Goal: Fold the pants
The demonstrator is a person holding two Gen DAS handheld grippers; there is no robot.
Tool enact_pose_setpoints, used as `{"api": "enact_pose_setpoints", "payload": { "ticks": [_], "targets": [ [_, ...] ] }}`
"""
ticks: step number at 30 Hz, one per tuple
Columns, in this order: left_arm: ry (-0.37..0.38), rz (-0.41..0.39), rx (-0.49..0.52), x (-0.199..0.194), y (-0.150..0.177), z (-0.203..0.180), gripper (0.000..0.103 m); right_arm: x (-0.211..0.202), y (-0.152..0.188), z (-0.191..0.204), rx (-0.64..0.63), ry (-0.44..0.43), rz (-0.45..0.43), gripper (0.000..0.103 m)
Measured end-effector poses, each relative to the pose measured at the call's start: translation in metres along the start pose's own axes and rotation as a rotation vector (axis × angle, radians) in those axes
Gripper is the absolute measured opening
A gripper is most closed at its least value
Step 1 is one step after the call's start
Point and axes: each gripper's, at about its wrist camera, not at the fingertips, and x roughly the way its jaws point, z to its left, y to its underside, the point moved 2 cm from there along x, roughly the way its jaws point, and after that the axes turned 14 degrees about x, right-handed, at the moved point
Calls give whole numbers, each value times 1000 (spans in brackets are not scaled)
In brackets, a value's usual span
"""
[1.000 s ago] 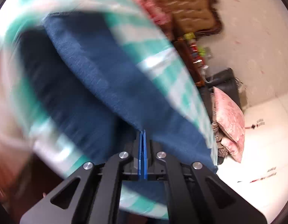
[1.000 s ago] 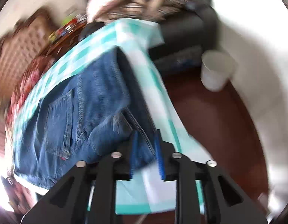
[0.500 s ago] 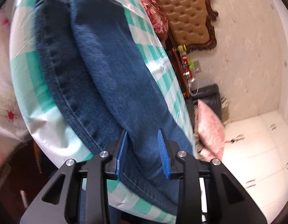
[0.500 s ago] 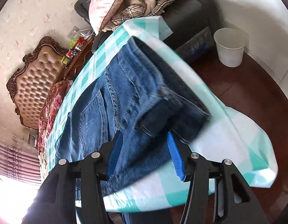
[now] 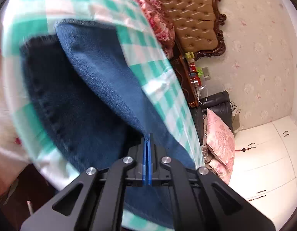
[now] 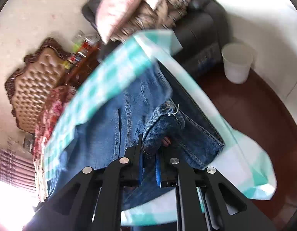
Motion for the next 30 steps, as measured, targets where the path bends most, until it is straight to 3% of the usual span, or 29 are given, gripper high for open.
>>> {"api": "enact_pose_setpoints", "payload": {
  "ticks": [3,6,13,15,18,19,22,23,27,28,30],
  "targets": [
    [-67,43,5,-4,17,15,1,2,8,-13,-25,87,-5,10],
    [-70,100,-94,14,36,52,1,45,18,-42,-1,189,77,10],
    [-56,30,-43,-8,36,33,1,19,20,-28,-41,158,2,10],
    [-87,54,-52,1,42,42,1,31,24,-37,-54,212,13,10],
    [-49,60,-103,0,47,55,1,38,30,-36,-98,271,3,9],
    [-50,50,-93,-3,45,55,5,37,31,-33,-110,279,-7,9],
    [-61,-8,-104,-14,27,67,32,43,31,-32,-116,296,6,9],
    [-73,-38,-106,-17,15,76,33,45,30,-33,-111,295,9,9],
    [-43,-65,-179,-14,-22,107,27,46,30,-30,-123,311,3,9],
    [-75,-59,-167,-13,-29,109,1,45,31,-31,-125,311,4,9],
    [-95,-90,-108,-33,-39,87,2,46,31,-31,-120,307,7,9]
  ]
}}
